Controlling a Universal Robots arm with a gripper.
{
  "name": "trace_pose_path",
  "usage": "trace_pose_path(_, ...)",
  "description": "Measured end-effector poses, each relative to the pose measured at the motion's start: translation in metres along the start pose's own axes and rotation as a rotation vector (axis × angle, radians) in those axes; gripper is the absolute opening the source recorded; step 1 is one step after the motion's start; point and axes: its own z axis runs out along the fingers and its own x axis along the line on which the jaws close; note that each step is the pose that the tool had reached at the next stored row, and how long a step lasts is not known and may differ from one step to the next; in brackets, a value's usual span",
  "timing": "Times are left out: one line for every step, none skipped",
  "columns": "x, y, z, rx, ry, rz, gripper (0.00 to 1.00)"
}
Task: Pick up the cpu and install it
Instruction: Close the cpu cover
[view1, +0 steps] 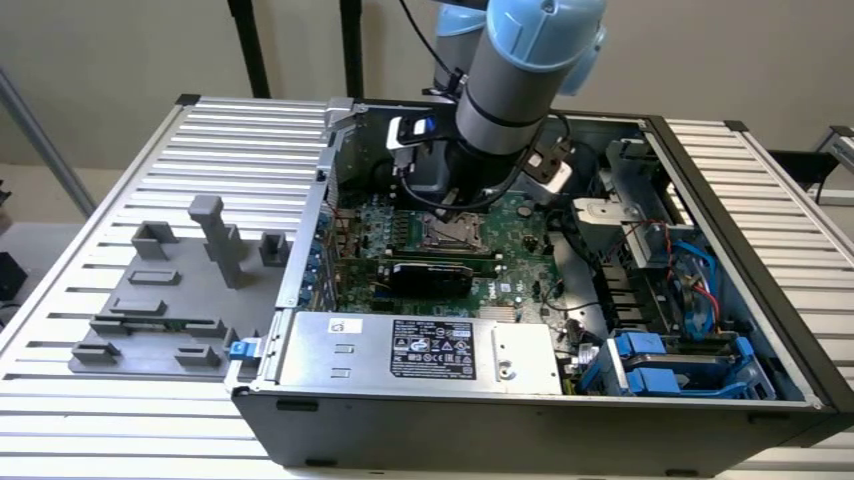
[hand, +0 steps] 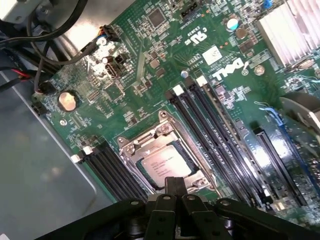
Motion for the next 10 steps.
trace_pose_path(-0.002, -0.0007, -0.0006, 0.0000, 0.0000, 0.000, 0.11)
trace_pose_path(-0.005, -0.0014, -0.0012, 0.0000, 0.0000, 0.000, 0.11)
trace_pose_path(-0.007, -0.0020, -0.0019, 0.0000, 0.0000, 0.000, 0.11)
trace_pose_path(-0.009, -0.0026, -0.0027, 0.0000, 0.0000, 0.000, 0.11)
trace_pose_path(-0.012, -0.0027, -0.0040, -0.0001, -0.0001, 0.000, 0.11)
trace_pose_path(-0.014, -0.0026, -0.0056, 0.0000, 0.0000, 0.000, 0.11)
trace_pose_path(-0.017, -0.0025, -0.0072, 0.0000, 0.0000, 0.000, 0.11)
trace_pose_path(-0.019, -0.0022, -0.0090, 0.0000, -0.0001, 0.000, 0.11)
trace_pose_path(-0.022, -0.0020, -0.0110, 0.0000, -0.0001, 0.000, 0.11)
trace_pose_path(-0.024, -0.0018, -0.0127, 0.0000, 0.0000, 0.000, 0.11)
